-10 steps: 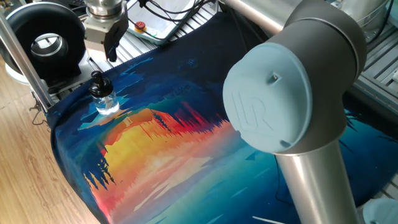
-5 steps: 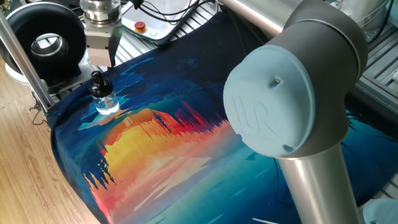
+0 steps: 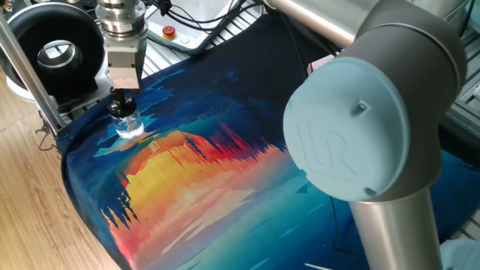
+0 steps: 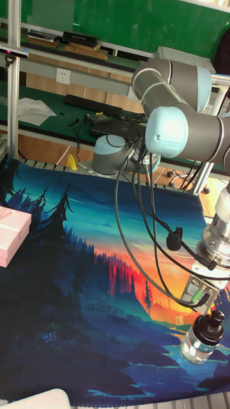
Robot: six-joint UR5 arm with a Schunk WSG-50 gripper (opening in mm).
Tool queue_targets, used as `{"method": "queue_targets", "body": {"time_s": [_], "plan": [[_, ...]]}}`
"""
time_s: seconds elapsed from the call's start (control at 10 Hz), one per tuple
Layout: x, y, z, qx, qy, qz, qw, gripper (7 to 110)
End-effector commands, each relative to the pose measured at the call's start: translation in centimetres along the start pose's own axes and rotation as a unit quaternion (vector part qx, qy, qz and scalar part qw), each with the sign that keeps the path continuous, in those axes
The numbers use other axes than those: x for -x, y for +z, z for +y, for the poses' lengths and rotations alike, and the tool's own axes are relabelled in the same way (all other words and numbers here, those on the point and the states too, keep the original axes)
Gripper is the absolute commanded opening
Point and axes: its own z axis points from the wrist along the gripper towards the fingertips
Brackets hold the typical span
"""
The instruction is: Unscrew the lid from the jar
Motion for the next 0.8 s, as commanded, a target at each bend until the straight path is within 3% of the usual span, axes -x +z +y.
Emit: {"method": "queue_targets", "body": {"time_s": [0.0, 0.1, 0.5, 0.7], "plan": [[1.1, -0.1, 0.9, 0.014, 0.037, -0.024, 0.9989, 44], [2.1, 0.0, 1.2, 0.027, 0.044, -0.037, 0.998, 44], [2.5, 0.3, 1.2, 0.028, 0.06, -0.036, 0.9972, 44], [3.4, 0.4, 1.0, 0.038, 0.052, -0.05, 0.9967, 44]]}}
